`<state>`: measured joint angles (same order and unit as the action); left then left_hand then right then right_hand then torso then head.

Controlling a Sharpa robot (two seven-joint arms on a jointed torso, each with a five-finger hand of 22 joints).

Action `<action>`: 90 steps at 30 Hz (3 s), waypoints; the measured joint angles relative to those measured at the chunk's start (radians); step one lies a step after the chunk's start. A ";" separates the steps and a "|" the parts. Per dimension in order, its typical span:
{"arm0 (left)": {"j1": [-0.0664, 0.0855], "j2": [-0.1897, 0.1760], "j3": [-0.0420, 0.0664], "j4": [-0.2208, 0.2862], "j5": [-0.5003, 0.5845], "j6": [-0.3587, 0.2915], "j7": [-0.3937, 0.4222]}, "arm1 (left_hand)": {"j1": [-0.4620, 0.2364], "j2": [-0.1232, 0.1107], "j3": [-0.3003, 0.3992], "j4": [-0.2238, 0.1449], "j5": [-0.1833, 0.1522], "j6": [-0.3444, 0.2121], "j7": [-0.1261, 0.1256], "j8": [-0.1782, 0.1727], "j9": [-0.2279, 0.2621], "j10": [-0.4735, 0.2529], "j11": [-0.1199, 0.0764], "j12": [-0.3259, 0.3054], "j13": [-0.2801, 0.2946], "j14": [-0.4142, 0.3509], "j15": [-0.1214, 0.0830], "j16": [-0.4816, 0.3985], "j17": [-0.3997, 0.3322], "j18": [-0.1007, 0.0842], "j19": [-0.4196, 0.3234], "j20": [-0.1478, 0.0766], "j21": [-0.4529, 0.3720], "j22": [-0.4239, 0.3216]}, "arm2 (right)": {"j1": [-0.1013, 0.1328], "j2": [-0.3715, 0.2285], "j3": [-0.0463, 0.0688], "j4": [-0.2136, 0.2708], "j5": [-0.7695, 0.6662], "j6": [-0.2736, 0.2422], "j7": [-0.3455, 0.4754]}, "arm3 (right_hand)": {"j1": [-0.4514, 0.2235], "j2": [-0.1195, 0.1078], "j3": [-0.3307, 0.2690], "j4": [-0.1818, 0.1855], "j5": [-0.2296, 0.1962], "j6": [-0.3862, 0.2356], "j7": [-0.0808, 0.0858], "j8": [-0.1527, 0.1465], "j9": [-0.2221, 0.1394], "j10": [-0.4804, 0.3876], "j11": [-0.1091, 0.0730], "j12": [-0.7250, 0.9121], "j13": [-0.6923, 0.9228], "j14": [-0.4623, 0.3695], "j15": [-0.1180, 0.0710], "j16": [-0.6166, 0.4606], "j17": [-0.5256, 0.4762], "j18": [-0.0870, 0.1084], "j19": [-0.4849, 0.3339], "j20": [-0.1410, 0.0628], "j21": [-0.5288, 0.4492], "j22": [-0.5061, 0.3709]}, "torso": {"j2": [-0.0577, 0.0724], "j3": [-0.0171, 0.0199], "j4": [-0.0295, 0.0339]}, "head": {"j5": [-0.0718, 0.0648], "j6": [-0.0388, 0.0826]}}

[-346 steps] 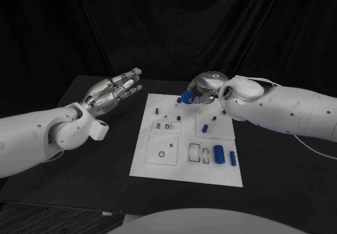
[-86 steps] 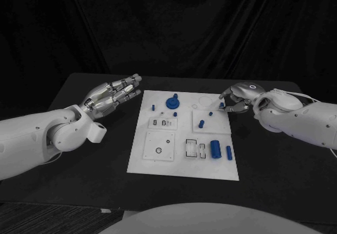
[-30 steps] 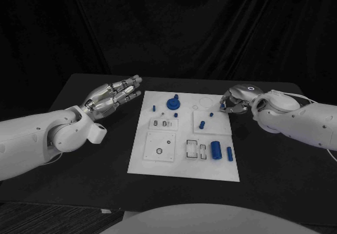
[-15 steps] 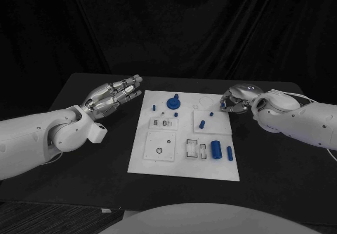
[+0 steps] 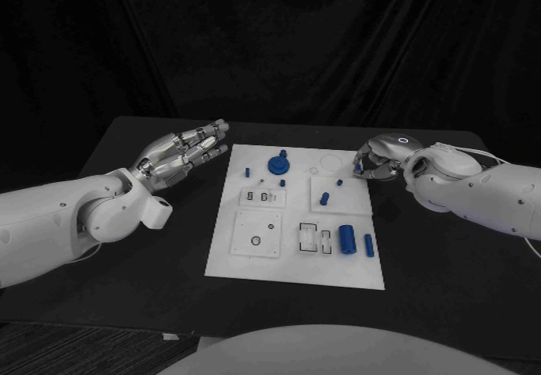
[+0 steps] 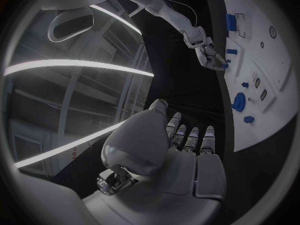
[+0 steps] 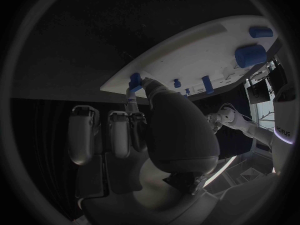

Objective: Assemble the parts on the task board

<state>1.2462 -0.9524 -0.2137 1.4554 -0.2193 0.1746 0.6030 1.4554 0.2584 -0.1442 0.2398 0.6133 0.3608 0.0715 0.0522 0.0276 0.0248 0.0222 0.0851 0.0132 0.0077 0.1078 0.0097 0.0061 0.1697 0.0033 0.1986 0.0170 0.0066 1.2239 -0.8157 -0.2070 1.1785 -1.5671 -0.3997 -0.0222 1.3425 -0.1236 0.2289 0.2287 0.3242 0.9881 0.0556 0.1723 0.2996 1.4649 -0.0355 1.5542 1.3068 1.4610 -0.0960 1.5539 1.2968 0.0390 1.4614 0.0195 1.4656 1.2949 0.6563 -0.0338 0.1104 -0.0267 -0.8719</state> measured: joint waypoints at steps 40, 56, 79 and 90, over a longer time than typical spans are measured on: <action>-0.001 0.011 0.000 0.000 0.000 0.008 -0.013 | 0.000 0.000 0.000 0.000 0.000 0.000 0.000 0.000 0.000 0.000 0.000 0.000 0.000 0.000 0.000 0.000 0.000 0.000 0.000 0.000 0.000 -0.001 | 0.083 0.153 0.001 0.230 0.000 0.021 -0.047 | 0.008 0.008 -0.016 -0.030 -0.020 0.002 0.009 0.006 0.042 0.007 0.008 0.000 0.000 0.004 0.019 0.000 0.000 0.000 0.000 0.001 -0.023 0.000 | -0.002 -0.0014 0.0026 | 0.001 -0.001; -0.001 0.018 0.000 -0.004 0.000 0.012 -0.015 | 0.000 0.000 0.000 0.000 0.000 0.000 0.000 0.000 0.000 0.000 0.000 0.000 0.000 0.000 0.000 0.000 0.000 0.000 0.000 0.000 0.000 0.000 | 0.029 0.217 0.000 0.212 0.000 0.119 -0.075 | 0.008 0.008 -0.016 -0.031 -0.020 0.004 0.011 0.006 0.048 -0.005 0.027 0.000 0.000 0.004 0.019 0.000 0.000 0.000 0.010 0.011 -0.035 0.000 | 0.000 -0.0003 0.0007 | 0.003 -0.001; -0.001 0.024 0.000 -0.007 0.000 0.018 -0.015 | 0.000 0.000 0.000 0.000 0.000 0.000 0.000 0.000 0.000 0.000 0.000 0.000 0.000 0.000 0.000 0.000 0.000 0.000 0.000 0.000 0.000 0.000 | 0.015 0.237 0.002 0.188 0.001 0.159 -0.086 | 0.016 0.016 -0.025 -0.039 -0.020 0.003 0.011 0.006 0.058 -0.005 0.027 0.000 0.000 0.004 0.019 0.000 0.000 0.000 0.010 0.011 -0.035 0.000 | 0.000 0.0001 -0.0003 | 0.005 -0.001; -0.001 0.024 0.000 -0.008 0.000 0.020 -0.014 | 0.000 0.000 0.000 0.000 0.000 0.000 0.000 0.000 0.000 0.000 0.000 0.000 0.000 0.000 0.000 0.000 0.000 0.000 0.005 0.005 0.000 0.000 | 0.013 0.239 0.002 0.185 0.001 0.160 -0.085 | 0.016 0.016 -0.025 -0.039 -0.020 -0.008 0.022 0.006 0.085 0.000 0.032 0.000 0.000 0.011 0.026 0.000 0.000 0.000 0.002 0.020 -0.035 0.000 | 0.000 0.0000 -0.0003 | 0.007 -0.001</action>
<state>1.2451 -0.9280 -0.2136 1.4473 -0.2194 0.1944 0.5888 1.4554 0.2583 -0.1442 0.2397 0.6133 0.3609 0.0714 0.0522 0.0276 0.0247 0.0222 0.0850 0.0132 0.0079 0.1080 0.0097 0.0062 0.1697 0.0081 0.2038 0.0170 0.0064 1.2374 -0.5767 -0.2048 1.3635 -1.5664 -0.2398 -0.1073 1.3584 -0.1076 0.2043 0.1898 0.3040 0.9802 0.0779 0.1781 0.3850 1.4650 -0.0033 1.5542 1.3069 1.4717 -0.0696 1.5539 1.2968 0.0391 1.4631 0.0393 1.4306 1.2949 0.6564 -0.0338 0.1102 -0.0201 -0.8727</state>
